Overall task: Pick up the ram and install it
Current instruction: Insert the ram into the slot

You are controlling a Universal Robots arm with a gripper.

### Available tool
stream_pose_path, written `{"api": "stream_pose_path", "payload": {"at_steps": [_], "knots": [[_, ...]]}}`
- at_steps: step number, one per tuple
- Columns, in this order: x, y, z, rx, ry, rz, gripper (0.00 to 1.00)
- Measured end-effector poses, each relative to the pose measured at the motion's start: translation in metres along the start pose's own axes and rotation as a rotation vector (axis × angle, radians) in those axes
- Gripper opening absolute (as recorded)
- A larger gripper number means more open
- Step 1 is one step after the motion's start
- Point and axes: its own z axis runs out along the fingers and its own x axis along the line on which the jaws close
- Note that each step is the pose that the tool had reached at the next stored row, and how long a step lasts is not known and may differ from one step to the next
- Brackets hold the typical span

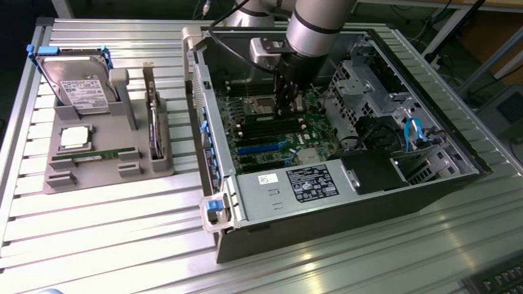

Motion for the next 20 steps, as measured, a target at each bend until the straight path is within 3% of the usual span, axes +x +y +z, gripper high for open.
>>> {"api": "stream_pose_path", "payload": {"at_steps": [15,18,20], "knots": [[0.0032,-0.0004,0.0088,0.0009,-0.0007,0.029,0.14],[0.0031,-0.0005,0.0091,0.0012,0.0042,0.026,0.14],[0.0031,-0.0005,0.0093,0.0014,0.012,0.02,0.14]]}}
